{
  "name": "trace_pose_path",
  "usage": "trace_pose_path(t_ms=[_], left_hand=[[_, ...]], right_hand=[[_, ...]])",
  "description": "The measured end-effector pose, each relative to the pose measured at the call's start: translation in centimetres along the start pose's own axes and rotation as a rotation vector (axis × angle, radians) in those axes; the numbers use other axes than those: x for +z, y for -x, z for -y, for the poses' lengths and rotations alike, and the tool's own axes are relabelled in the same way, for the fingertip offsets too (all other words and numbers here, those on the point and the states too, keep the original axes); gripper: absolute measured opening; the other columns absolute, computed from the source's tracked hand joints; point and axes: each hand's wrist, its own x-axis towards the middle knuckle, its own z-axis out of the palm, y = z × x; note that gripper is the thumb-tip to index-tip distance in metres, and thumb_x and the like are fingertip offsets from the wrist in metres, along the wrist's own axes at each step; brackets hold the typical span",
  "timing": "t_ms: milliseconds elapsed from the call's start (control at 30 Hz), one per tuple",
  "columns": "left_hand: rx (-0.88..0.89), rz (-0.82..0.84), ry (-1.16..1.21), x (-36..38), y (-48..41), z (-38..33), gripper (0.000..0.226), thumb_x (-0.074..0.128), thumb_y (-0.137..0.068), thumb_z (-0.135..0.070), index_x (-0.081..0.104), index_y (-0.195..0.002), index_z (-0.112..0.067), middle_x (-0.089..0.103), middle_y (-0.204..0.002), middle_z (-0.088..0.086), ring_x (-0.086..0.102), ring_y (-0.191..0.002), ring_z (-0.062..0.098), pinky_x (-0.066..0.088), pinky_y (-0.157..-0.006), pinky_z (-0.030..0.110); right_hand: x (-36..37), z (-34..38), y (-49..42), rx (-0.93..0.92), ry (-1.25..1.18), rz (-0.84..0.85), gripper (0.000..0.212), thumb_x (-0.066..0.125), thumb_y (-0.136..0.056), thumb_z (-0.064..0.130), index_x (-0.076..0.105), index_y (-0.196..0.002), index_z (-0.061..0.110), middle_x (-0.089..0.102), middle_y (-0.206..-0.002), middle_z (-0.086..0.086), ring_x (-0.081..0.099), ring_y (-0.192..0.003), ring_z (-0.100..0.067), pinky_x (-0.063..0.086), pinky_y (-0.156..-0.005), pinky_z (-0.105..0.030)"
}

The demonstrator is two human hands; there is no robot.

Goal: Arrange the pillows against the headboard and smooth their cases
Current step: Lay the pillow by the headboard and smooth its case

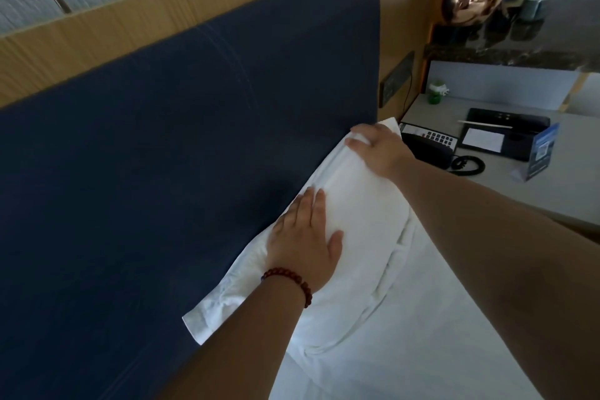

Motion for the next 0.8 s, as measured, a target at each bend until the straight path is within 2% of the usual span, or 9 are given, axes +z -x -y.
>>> trace_pose_path(t_ms=[67,167,267,367,433,500,533,667,800], left_hand=[[0.0,0.016,-0.004,0.0,0.0,0.1,0.08,0.005,-0.087,-0.059,-0.002,-0.156,-0.019,0.007,-0.165,0.001,0.015,-0.15,0.019,0.018,-0.118,0.035],[-0.014,0.044,0.013,-0.3,0.1,0.3,0.077,0.012,-0.091,-0.059,-0.003,-0.156,-0.02,0.006,-0.165,0.001,0.013,-0.15,0.019,0.017,-0.119,0.035],[-0.012,0.076,0.076,-1.0,0.2,0.4,0.074,0.026,-0.098,-0.056,-0.004,-0.156,-0.022,0.001,-0.165,-0.001,0.01,-0.15,0.019,0.015,-0.119,0.035],[-0.047,0.087,0.079,-2.2,1.6,0.6,0.074,0.03,-0.099,-0.053,-0.003,-0.156,-0.021,0.002,-0.165,0.001,0.012,-0.15,0.022,0.018,-0.119,0.038],[-0.064,0.074,0.045,-2.4,3.4,0.9,0.075,0.037,-0.097,-0.052,0.009,-0.156,-0.016,0.016,-0.163,0.007,0.025,-0.146,0.027,0.028,-0.115,0.041],[-0.053,0.003,0.02,-1.9,5.4,1.7,0.073,0.05,-0.09,-0.05,0.035,-0.149,-0.01,0.04,-0.152,0.014,0.047,-0.133,0.032,0.043,-0.104,0.045],[-0.032,-0.02,0.008,-1.4,6.3,2.3,0.071,0.052,-0.088,-0.049,0.043,-0.145,-0.008,0.046,-0.147,0.015,0.052,-0.128,0.034,0.045,-0.101,0.045],[0.105,-0.045,-0.026,-0.3,9.2,4.0,0.066,0.035,-0.09,-0.044,0.042,-0.146,-0.009,0.039,-0.153,0.016,0.04,-0.138,0.034,0.031,-0.112,0.049],[0.271,-0.06,-0.006,0.9,11.1,4.4,0.061,0.038,-0.091,-0.037,0.042,-0.146,-0.011,0.03,-0.158,0.014,0.024,-0.147,0.035,0.015,-0.118,0.053]], right_hand=[[-0.1,0.1,-0.5,0.172,-0.077,0.005,0.056,0.039,-0.092,0.067,0.041,-0.14,0.038,0.043,-0.145,-0.007,0.045,-0.128,-0.034,0.041,-0.104,-0.043],[-0.5,-0.1,-0.1,0.356,-0.118,-0.086,0.072,0.029,-0.089,0.073,0.04,-0.145,0.029,0.045,-0.145,-0.011,0.043,-0.13,-0.037,0.039,-0.106,-0.048],[0.5,0.3,3.1,0.215,-0.119,-0.218,0.062,0.03,-0.098,0.062,0.037,-0.148,0.028,0.04,-0.151,-0.008,0.034,-0.139,-0.031,0.027,-0.115,-0.046],[3.1,1.1,8.3,0.087,-0.128,-0.253,0.058,0.039,-0.099,0.055,0.03,-0.151,0.032,0.023,-0.161,0.001,0.019,-0.147,-0.021,0.014,-0.12,-0.04],[5.3,1.4,11.6,0.084,-0.113,-0.207,0.06,0.04,-0.097,0.057,0.023,-0.151,0.038,0.011,-0.163,0.006,0.011,-0.149,-0.019,0.012,-0.12,-0.041],[7.1,1.5,14.3,0.105,-0.106,-0.187,0.06,0.034,-0.097,0.06,0.017,-0.151,0.042,0.006,-0.164,0.009,0.01,-0.149,-0.018,0.012,-0.119,-0.04],[7.9,1.4,15.5,0.123,-0.122,-0.187,0.059,0.031,-0.097,0.061,0.014,-0.151,0.044,0.005,-0.164,0.01,0.011,-0.149,-0.018,0.012,-0.119,-0.039],[10.3,0.7,19.7,0.237,-0.18,-0.139,0.062,0.024,-0.097,0.064,0.007,-0.152,0.044,0.006,-0.164,0.01,0.011,-0.15,-0.016,0.013,-0.119,-0.039],[12.1,-0.4,24.8,0.321,-0.026,-0.091,0.074,0.009,-0.091,0.071,0.015,-0.154,0.034,0.022,-0.162,0.003,0.02,-0.148,-0.02,0.018,-0.121,-0.044]])
